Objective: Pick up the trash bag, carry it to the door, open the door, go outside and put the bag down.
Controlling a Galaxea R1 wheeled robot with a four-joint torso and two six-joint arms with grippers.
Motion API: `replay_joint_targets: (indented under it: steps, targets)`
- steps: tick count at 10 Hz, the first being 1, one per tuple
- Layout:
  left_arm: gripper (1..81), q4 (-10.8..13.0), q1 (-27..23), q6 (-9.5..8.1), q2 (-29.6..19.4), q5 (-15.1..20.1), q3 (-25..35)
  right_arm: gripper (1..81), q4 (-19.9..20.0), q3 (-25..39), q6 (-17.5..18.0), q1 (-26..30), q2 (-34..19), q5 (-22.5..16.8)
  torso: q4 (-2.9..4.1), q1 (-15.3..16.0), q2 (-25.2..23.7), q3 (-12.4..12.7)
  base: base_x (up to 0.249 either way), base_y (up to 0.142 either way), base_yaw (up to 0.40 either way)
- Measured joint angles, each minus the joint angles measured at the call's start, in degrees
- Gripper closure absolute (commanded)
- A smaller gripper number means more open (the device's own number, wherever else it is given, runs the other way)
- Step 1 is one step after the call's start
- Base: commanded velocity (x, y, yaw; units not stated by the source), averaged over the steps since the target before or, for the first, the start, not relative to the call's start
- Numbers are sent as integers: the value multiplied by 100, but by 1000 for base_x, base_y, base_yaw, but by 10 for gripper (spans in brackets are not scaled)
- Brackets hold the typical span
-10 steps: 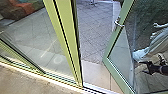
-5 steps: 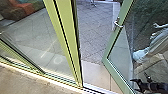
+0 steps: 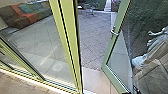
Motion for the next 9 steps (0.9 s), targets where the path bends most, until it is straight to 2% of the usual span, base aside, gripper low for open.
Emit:
replay_joint_targets:
  steps: [4,9]
  targets:
    - [811,17,35,0,0,22,5,10,-577,-213,0,-688,494,17,0,-4,-1,430,0,0,0]
    - [811,105,85,-1,0,46,5,10,-1374,-822,0,-1602,1343,20,0,-11,-8,885,0,0,0]
